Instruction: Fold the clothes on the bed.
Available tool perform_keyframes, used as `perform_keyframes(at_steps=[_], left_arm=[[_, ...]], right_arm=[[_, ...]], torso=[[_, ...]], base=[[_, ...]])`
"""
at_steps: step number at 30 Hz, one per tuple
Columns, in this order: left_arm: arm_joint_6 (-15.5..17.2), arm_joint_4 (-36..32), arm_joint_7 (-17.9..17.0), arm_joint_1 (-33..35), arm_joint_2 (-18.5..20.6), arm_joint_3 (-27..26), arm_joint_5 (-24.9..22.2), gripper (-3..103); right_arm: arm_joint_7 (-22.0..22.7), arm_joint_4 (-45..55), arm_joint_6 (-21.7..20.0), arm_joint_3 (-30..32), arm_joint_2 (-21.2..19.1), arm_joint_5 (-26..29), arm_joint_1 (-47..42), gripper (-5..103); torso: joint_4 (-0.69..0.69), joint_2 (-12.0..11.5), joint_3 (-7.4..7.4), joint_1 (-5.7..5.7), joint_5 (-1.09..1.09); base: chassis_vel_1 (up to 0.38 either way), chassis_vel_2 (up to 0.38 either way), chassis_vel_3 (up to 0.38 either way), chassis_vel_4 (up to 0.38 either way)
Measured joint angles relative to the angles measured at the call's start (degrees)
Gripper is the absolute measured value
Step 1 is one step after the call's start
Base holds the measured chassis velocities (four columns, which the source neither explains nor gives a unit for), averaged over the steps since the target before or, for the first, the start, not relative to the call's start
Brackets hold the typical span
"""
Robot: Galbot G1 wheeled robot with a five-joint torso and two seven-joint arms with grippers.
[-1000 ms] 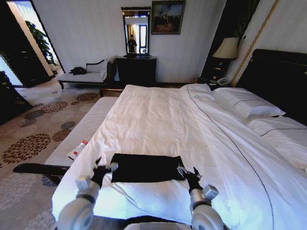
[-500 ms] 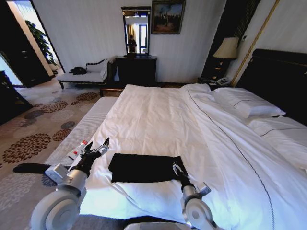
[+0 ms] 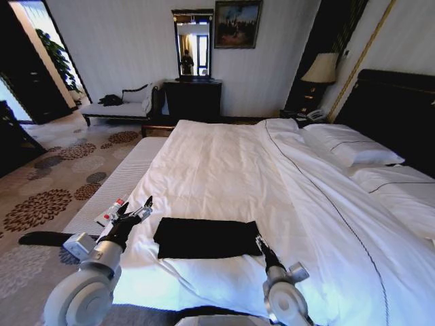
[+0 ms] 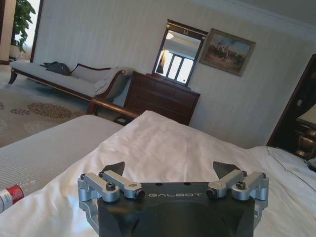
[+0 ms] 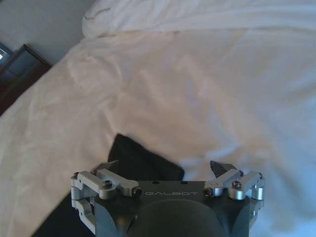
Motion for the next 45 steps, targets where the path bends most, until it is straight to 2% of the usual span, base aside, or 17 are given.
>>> perform_keyframes(at_steps=[9, 12, 15, 17, 18, 20, 23, 26, 27, 29, 30, 35, 38, 40, 41, 43, 45], left_arm=[[0.20, 0.05, -0.32, 0.62, 0.17, -0.39, 0.48, 100], [0.20, 0.06, -0.36, 0.73, 0.32, -0.82, 0.42, 100], [0.18, 0.07, -0.37, 0.70, 0.21, -0.64, 0.44, 100], [0.15, 0.08, -0.38, 0.55, 0.07, -0.05, 0.64, 100], [0.15, 0.08, -0.38, 0.55, 0.07, -0.05, 0.64, 100], [0.06, 0.09, -0.38, 0.39, 0.00, 0.39, 0.89, 100], [-0.06, 0.08, -0.38, 0.30, -0.06, 0.78, 1.16, 100], [-0.16, 0.09, -0.38, 0.35, -0.18, 1.05, 1.29, 100], [-0.16, 0.09, -0.38, 0.35, -0.18, 1.05, 1.29, 100], [-0.19, 0.09, -0.38, 0.51, -0.23, 1.09, 1.43, 100], [-0.20, 0.09, -0.38, 0.59, -0.23, 1.08, 1.47, 100], [-0.22, 0.09, -0.39, 1.00, -0.24, 0.76, 1.51, 100], [-0.23, 0.09, -0.39, 1.13, -0.38, 0.75, 1.56, 100], [-0.23, 0.09, -0.41, 1.25, -0.68, 0.81, 1.73, 100], [-0.23, 0.09, -0.41, 1.25, -0.68, 0.81, 1.73, 100], [-0.23, 0.09, -0.42, 1.31, -0.84, 0.93, 1.88, 100], [-0.23, 0.09, -0.42, 1.32, -0.91, 0.98, 1.97, 100]], right_arm=[[-1.44, -5.87, -0.16, -2.51, 3.43, -0.83, 3.46, 100], [-2.60, -8.29, 0.27, -2.54, 3.97, 0.45, 5.02, 103], [-2.82, -9.13, 0.41, -2.24, 4.26, 1.50, 5.83, 100], [-3.15, -9.80, 0.65, -1.85, 4.53, 2.45, 6.57, 92], [-3.15, -9.80, 0.65, -1.85, 4.53, 2.45, 6.57, 92], [-3.49, -10.27, 0.85, -1.52, 4.69, 3.03, 7.11, 82], [-3.65, -10.56, 0.95, -1.25, 4.85, 3.35, 7.48, 76], [-3.96, -10.66, 1.15, -1.01, 4.98, 3.63, 7.81, 60], [-3.96, -10.66, 1.15, -1.01, 4.98, 3.63, 7.81, 60], [-4.22, -10.61, 1.29, -0.89, 5.17, 3.75, 8.08, 48], [-4.31, -10.49, 1.38, -0.87, 5.27, 3.78, 8.17, 48], [-5.18, -9.56, 1.94, -0.80, 5.44, 3.79, 8.12, 27], [-5.43, -9.07, 2.13, -0.71, 5.38, 3.76, 7.88, 21], [-5.68, -8.24, 2.33, -0.53, 5.19, 3.71, 7.43, 11], [-5.68, -8.24, 2.33, -0.53, 5.19, 3.71, 7.43, 11], [-5.95, -7.31, 2.46, -0.42, 5.02, 3.65, 6.95, 2], [-6.16, -6.40, 2.54, -0.35, 4.89, 3.62, 6.55, 2]], torso=[[0.00, 0.00, 0.00, 0.00, -0.02], [0.00, 0.01, -0.01, 0.00, -0.03], [-0.01, 0.01, -0.01, 0.00, -0.02], [-0.01, 0.01, -0.01, 0.00, -0.02], [-0.01, 0.01, -0.01, 0.00, -0.02], [-0.01, 0.01, 0.00, 0.00, 0.00], [0.00, 0.01, 0.00, 0.00, 0.00], [0.00, 0.00, 0.00, 0.00, 0.01], [0.00, 0.00, 0.00, 0.00, 0.01], [0.01, 0.00, 0.00, 0.00, 0.02], [0.02, 0.00, 0.00, 0.00, 0.02], [0.02, 0.00, 0.00, 0.00, 0.02], [0.02, 0.00, 0.00, 0.00, 0.02], [0.02, 0.00, 0.00, 0.00, 0.01], [0.02, 0.00, 0.00, 0.00, 0.01], [0.01, 0.00, 0.00, 0.00, 0.01], [0.01, 0.00, 0.00, 0.00, 0.01]], base=[[0.000, 0.000, 0.000, 0.000], [0.000, 0.000, 0.000, 0.000], [0.000, 0.000, 0.000, 0.000], [0.000, 0.000, 0.000, 0.000], [0.000, 0.000, 0.000, 0.000], [0.000, 0.000, 0.000, 0.000], [0.000, 0.000, 0.000, 0.000], [0.000, 0.000, 0.000, 0.000], [0.000, 0.000, 0.000, 0.000], [0.000, 0.000, 0.000, 0.000], [0.000, 0.000, 0.000, 0.000], [0.000, 0.000, 0.000, 0.000], [0.000, 0.000, 0.000, 0.000], [0.000, 0.000, 0.000, 0.000], [0.000, 0.000, 0.000, 0.000], [0.000, 0.000, 0.000, 0.000], [0.000, 0.000, 0.000, 0.000]])
